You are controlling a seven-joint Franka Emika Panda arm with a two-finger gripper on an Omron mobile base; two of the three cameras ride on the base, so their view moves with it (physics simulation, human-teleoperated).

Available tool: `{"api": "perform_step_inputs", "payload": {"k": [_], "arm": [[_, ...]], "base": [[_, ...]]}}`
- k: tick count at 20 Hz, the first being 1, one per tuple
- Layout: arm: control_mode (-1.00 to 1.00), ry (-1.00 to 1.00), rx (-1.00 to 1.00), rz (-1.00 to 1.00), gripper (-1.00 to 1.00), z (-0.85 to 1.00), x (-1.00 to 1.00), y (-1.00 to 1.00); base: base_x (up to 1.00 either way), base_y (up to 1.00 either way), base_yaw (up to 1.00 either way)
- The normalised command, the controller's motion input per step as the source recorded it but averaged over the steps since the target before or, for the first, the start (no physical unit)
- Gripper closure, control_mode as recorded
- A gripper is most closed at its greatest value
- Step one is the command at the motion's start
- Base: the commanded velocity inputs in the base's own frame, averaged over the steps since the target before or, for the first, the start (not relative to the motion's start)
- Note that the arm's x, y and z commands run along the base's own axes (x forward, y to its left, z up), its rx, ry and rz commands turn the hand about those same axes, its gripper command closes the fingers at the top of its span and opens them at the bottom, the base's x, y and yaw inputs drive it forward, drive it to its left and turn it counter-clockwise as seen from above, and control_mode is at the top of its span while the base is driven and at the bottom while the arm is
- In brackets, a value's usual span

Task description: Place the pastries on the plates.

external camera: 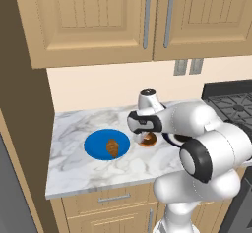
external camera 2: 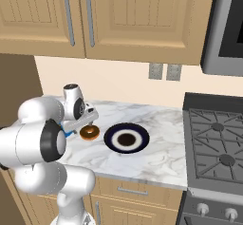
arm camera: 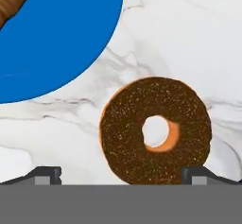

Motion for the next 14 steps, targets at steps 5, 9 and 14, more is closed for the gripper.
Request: {"api": "perform_step_inputs", "payload": {"k": [5, 9, 14], "arm": [[-1.0, 0.0, 0.0, 0.15, -1.0, -0.14, 0.0, 0.0], [-1.0, 0.0, 0.0, 0.14, -1.0, -0.14, 0.0, 0.0], [-1.0, 0.0, 0.0, 0.13, -1.0, -0.11, 0.0, 0.0]], "base": [[0.0, 0.0, 0.0], [0.0, 0.0, 0.0], [0.0, 0.0, 0.0]]}}
